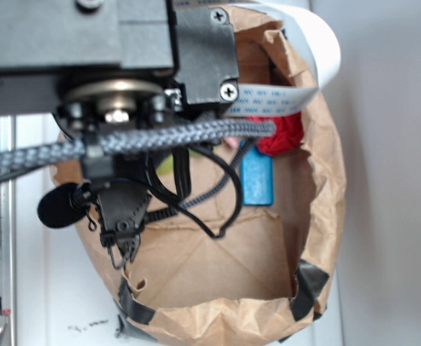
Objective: Grab the green animal.
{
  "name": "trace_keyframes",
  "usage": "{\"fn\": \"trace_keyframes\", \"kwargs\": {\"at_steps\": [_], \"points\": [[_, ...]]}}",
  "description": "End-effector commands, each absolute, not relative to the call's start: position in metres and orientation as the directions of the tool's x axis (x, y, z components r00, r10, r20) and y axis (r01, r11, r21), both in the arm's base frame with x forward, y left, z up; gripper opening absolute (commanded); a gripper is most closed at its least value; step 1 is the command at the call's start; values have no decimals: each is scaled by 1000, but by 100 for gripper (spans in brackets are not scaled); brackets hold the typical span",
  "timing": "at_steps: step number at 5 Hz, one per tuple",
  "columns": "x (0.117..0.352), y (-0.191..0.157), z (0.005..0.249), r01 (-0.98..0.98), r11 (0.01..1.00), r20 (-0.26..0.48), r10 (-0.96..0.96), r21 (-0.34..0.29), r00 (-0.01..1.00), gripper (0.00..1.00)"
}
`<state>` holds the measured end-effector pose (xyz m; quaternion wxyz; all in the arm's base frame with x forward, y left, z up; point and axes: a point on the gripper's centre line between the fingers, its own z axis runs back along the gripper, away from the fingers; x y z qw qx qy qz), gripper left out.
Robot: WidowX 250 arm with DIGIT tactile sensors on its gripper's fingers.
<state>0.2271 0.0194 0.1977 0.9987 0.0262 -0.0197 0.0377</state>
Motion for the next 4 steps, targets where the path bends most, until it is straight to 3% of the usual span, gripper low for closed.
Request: {"fn": "trace_keyframes", "kwargs": {"at_steps": [1, 4], "points": [[216, 9, 206, -87, 995, 139, 80, 48, 987, 0], [229, 7, 200, -53, 998, 160, 45, 42, 986, 0]]}}
